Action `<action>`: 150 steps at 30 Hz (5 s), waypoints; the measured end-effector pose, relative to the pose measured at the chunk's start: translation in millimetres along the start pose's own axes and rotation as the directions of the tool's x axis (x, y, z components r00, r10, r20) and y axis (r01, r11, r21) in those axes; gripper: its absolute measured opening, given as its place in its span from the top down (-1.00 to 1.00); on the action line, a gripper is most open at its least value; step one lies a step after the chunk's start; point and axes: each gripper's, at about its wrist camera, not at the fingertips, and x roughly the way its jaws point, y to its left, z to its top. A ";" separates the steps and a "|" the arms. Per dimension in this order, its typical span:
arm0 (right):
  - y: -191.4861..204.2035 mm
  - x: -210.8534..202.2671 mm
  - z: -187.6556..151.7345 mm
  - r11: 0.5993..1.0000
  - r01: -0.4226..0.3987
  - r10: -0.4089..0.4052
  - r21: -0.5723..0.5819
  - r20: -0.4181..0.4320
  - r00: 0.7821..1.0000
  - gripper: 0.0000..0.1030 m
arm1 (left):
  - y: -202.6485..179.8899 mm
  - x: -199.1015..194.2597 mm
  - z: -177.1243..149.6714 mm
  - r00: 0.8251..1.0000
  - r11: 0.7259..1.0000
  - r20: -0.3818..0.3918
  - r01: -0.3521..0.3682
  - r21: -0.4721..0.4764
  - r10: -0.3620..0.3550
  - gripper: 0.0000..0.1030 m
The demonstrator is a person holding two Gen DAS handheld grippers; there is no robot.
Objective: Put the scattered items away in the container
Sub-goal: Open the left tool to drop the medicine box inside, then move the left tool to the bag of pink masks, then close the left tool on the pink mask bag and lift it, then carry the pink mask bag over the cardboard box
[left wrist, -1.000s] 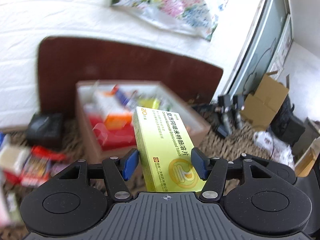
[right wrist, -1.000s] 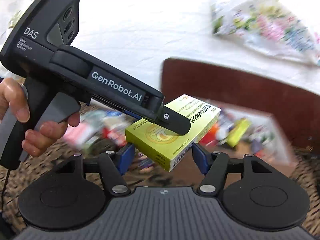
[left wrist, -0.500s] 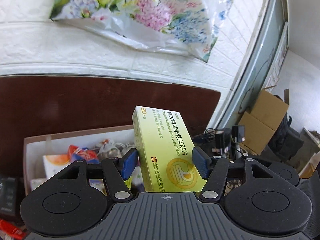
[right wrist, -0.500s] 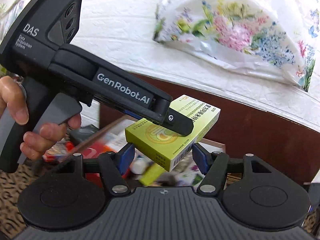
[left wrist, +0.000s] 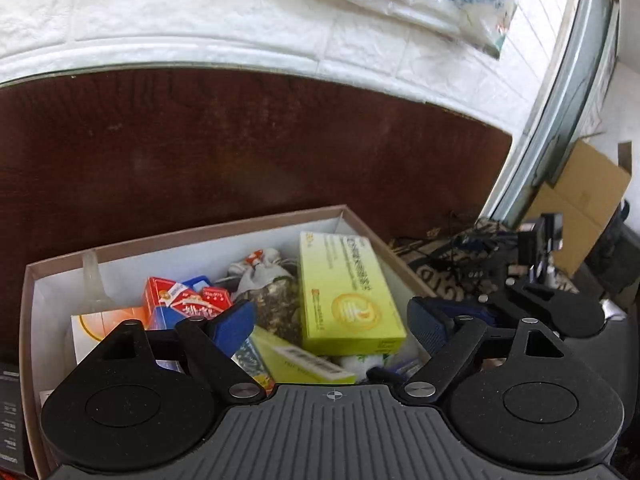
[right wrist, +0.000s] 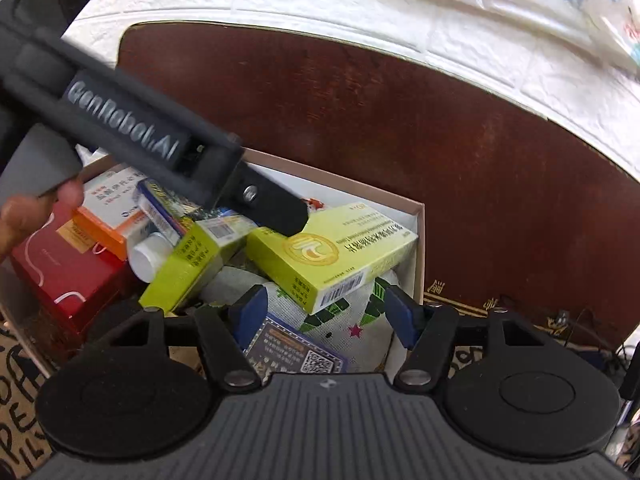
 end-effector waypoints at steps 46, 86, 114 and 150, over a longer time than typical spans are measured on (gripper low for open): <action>379.0 -97.3 -18.3 0.881 -0.443 0.456 -0.167 0.044 0.889 -0.54 | 188.5 -343.4 -303.9 0.941 0.820 0.068 -0.252 -0.514 0.332 -0.93; 361.1 -145.9 -86.9 0.872 -0.490 0.478 -0.017 -0.190 0.857 0.18 | 140.4 -302.2 -318.7 0.990 0.929 -0.137 -0.088 -0.361 0.041 -0.36; 358.5 -131.0 -97.4 0.852 -0.517 0.524 0.087 -0.116 0.844 -0.15 | 124.5 -284.1 -318.0 0.977 0.923 -0.198 -0.143 -0.356 0.075 -0.35; 181.3 -177.7 -15.7 0.953 -0.278 0.251 0.123 0.198 0.947 0.08 | 12.3 -225.7 -130.3 0.996 0.989 0.060 0.078 -0.122 -0.071 -0.42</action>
